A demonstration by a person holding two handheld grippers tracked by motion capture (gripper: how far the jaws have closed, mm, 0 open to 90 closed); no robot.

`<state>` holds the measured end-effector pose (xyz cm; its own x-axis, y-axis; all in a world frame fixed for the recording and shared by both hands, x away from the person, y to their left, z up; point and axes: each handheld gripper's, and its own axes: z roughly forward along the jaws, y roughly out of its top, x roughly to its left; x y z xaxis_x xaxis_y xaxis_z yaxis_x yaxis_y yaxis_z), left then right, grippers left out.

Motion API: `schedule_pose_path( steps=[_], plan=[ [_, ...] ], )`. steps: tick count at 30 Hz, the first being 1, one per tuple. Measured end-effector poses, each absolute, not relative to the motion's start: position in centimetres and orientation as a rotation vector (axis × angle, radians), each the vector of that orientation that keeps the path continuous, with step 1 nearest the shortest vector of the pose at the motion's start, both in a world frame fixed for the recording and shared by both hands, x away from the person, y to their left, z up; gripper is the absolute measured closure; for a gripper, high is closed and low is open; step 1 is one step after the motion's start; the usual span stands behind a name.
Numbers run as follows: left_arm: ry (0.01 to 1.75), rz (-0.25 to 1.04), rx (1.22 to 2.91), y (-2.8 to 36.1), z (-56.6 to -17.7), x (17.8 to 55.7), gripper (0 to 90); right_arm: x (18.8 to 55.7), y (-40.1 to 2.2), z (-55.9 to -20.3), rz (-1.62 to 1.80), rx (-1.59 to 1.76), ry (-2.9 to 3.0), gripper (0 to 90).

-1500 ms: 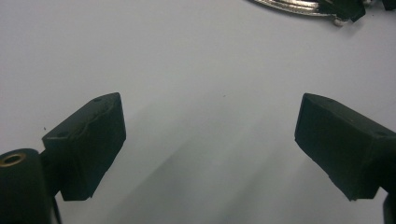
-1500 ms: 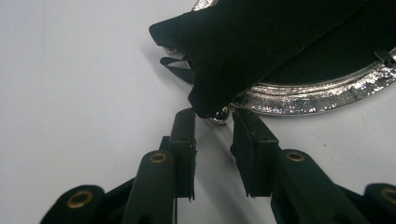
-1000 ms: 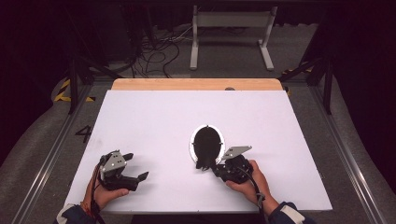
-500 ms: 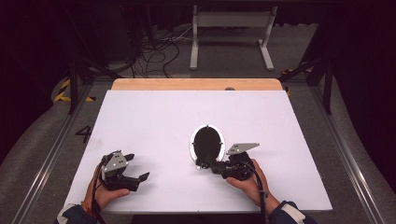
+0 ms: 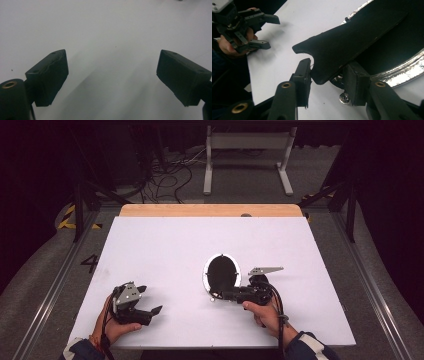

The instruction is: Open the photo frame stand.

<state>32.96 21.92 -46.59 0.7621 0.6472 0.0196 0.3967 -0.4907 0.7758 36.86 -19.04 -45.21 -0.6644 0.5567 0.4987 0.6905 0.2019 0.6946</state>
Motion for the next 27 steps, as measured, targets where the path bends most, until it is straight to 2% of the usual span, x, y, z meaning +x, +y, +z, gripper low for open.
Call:
schedule_pose_path(
  steps=[11,15,27],
  plan=[
    [0.762,0.413,2.176,21.5,-46.7,32.9,11.1,37.4,-18.9,-45.9,-1.444,-1.247,-2.246,44.3],
    [0.761,0.413,2.179,21.4,-46.7,32.9,11.2,37.7,-19.3,-46.3,-1.472,-1.312,-2.184,50.5],
    [0.717,0.409,2.187,19.6,-46.2,34.4,12.4,39.1,-19.1,-47.4,-1.501,-1.414,-1.911,53.0]
  ],
)
